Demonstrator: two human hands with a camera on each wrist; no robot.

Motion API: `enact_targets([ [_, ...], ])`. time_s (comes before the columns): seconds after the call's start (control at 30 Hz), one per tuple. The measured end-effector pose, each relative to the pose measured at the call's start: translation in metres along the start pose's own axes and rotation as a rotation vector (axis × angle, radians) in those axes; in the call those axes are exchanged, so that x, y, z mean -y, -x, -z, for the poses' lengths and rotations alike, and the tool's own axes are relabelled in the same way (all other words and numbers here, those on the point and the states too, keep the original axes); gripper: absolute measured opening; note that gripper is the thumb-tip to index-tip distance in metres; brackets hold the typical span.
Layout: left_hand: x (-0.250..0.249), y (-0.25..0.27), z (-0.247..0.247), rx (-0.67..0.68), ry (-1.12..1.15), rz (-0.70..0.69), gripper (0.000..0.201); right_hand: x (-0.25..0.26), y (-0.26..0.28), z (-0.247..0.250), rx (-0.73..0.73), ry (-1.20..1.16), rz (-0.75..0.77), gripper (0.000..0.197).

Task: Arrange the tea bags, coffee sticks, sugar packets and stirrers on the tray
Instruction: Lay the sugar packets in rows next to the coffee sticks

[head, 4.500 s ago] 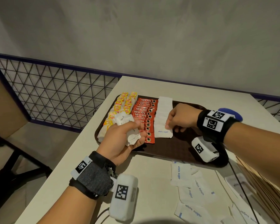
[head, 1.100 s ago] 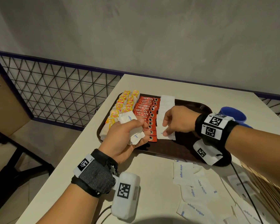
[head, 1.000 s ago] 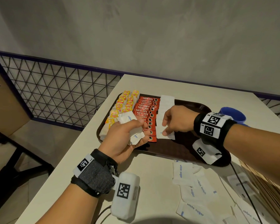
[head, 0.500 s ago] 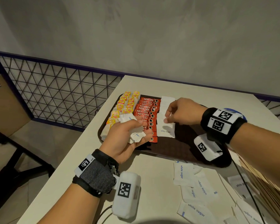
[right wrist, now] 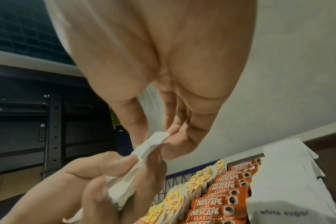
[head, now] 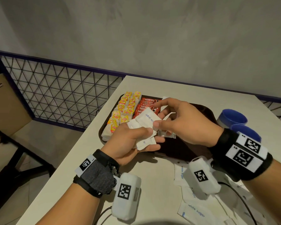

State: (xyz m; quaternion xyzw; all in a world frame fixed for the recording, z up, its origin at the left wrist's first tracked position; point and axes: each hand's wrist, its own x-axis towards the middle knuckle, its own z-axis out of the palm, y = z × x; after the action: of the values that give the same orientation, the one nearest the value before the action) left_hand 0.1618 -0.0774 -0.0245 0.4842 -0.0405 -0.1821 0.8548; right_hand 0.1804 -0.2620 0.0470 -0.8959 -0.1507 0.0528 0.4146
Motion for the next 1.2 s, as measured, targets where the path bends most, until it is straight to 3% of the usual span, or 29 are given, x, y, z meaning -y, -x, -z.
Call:
enact_targets([
  [0.23,0.004,-0.005,0.003,-0.102,-0.116,-0.068,0.03,-0.002,0.006,0.003,0.118,-0.068,0.001,0.061],
  [0.37,0.005,-0.008,0.005,-0.153,-0.118,-0.141,0.036,-0.001,0.01,-0.005,0.208,-0.031,0.012,0.052],
  [0.43,0.005,-0.008,0.005,-0.162,-0.133,-0.158,0.035,-0.002,0.009,-0.005,0.159,-0.016,0.011,0.036],
  [0.5,0.005,-0.009,0.006,-0.157,-0.15,-0.167,0.019,-0.004,0.007,-0.003,0.075,-0.037,0.001,0.016],
  [0.57,0.005,-0.008,0.005,-0.151,-0.127,-0.17,0.009,-0.007,0.006,0.001,0.012,-0.061,-0.003,0.012],
  [0.73,0.001,-0.007,0.001,-0.194,-0.017,-0.129,0.011,-0.008,0.006,0.009,-0.025,-0.125,-0.061,0.003],
  [0.93,0.003,-0.004,0.001,-0.156,-0.092,-0.069,0.036,-0.004,0.007,0.016,-0.051,-0.259,-0.074,0.012],
  [1.07,0.003,-0.005,0.001,-0.187,-0.087,-0.082,0.026,-0.009,0.003,0.016,-0.033,-0.235,-0.084,0.018],
  [1.2,-0.001,-0.007,-0.001,-0.239,0.065,-0.046,0.007,-0.026,-0.012,0.021,-0.039,-0.118,-0.128,0.018],
])
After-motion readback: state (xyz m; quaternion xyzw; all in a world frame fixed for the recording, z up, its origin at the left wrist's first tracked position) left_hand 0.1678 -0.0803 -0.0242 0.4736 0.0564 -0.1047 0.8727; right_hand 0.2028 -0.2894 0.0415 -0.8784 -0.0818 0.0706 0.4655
